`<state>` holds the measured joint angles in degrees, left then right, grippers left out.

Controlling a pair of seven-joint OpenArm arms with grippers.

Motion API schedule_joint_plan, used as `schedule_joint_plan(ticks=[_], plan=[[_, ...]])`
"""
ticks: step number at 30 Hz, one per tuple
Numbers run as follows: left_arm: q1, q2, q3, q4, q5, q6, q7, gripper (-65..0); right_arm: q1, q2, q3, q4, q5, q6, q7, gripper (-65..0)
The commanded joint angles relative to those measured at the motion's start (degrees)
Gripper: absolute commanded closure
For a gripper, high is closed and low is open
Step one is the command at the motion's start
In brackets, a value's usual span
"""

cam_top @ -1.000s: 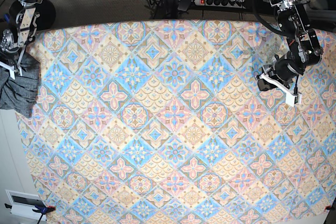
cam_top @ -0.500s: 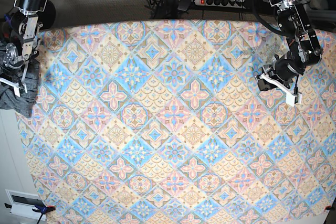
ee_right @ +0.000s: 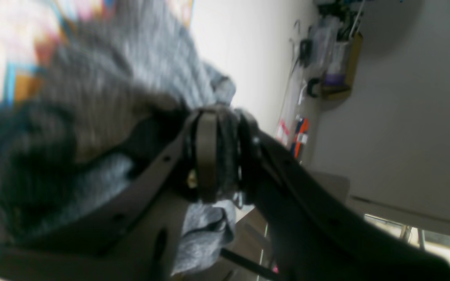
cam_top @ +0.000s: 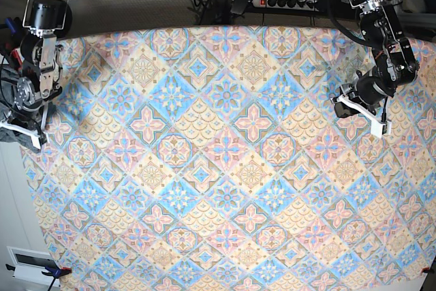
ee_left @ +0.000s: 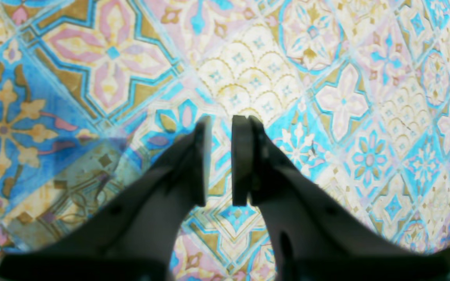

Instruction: Layout the t-shirt on the table in an organized manner, then fold the t-shirt properly

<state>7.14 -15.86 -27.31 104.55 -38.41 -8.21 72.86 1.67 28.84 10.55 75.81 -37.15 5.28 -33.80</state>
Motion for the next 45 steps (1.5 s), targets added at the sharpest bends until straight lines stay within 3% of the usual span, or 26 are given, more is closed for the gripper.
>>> schedule_joint_plan(ticks=[1,7,14,20,27,29,38,45], plan=[[-0.7,-0.7,-0.3,0.8,-0.8,-0.2,-0.9,-9.3,1.3,1.4,-0.5,1.0,-0.6,-1.1,0.0,-8.9],[-0.7,-0.7,-0.3,0.8,-0.7,-0.2,-0.9,-9.3,3.3,1.2,-4.3,1.0,-0.6,-1.1,-2.2,-8.9],[-0.7,-0.7,-0.3,0.8,-0.6,-0.2,-0.9,-9.3,3.6,-3.8,-5.3,0.5,-0.6,-1.1,-2.4,-9.1],[-0.7,-0.7,-0.3,0.8,-0.5,-0.2,-0.9,-9.3,3.5,-5.3,-4.7,1.1,-3.5,-1.1,-2.4,-20.1],[-0.7,-0.7,-0.3,0.8,-0.6,-0.2,-1.0,-9.3,3.0,-5.0,2.7,1.1,-6.2,-1.1,-1.9,-29.8],[-0.7,-0.7,-0.2,0.8,-0.7,-0.2,-1.0,-9.3,1.3,-3.2,5.1,1.1,-6.2,-1.1,-1.8,-31.0],[-0.8,-0.7,0.1,-1.2,-0.8,-0.2,-1.0,-9.3,-7.8,-2.6,13.1,7.0,-2.0,-1.1,-2.4,-31.5],[-1.1,-0.7,0.0,-8.9,-0.9,-0.2,-1.0,-9.3,-13.2,-2.6,14.0,13.6,-1.8,-0.9,-3.9,-31.5]])
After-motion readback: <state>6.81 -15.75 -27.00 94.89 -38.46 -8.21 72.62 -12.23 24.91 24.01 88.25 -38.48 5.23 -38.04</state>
